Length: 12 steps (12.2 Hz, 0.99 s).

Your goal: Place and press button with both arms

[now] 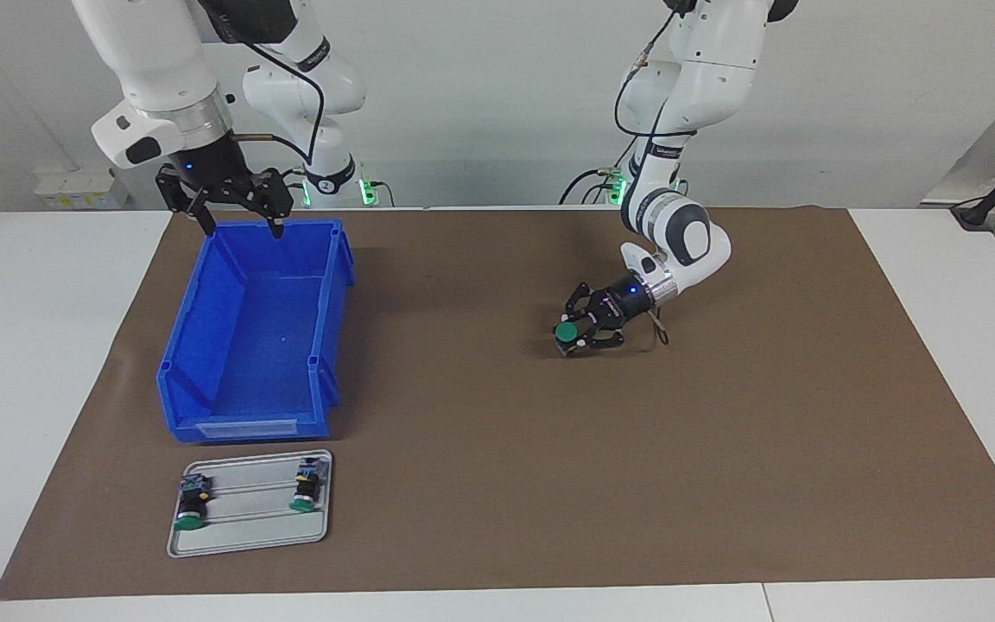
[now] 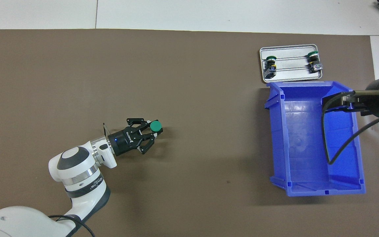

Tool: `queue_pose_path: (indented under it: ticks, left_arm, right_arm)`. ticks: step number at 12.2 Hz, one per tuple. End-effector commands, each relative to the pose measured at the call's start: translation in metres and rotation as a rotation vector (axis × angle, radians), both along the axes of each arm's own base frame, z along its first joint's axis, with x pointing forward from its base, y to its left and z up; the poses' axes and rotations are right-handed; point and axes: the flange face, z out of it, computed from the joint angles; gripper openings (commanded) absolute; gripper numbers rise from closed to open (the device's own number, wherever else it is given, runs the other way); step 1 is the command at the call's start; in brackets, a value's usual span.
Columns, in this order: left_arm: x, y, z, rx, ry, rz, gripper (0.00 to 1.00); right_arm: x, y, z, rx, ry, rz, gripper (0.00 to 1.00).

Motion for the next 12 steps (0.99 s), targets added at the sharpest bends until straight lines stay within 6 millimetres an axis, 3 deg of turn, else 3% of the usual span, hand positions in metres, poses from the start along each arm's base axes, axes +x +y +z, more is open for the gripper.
queue_pose_path:
  ticks: [1, 12]
  left_arm:
    - [-0.011, 0.003, 0.007, -0.029, -0.049, -0.005, 0.00]
    - [-0.033, 0.005, -0.008, 0.018, -0.113, -0.046, 0.00]
  right_arm:
    - [-0.006, -0.002, 0.002, 0.003, 0.001, -0.018, 1.00]
    - [-0.006, -0.003, 0.002, 0.002, 0.004, -0.018, 1.00]
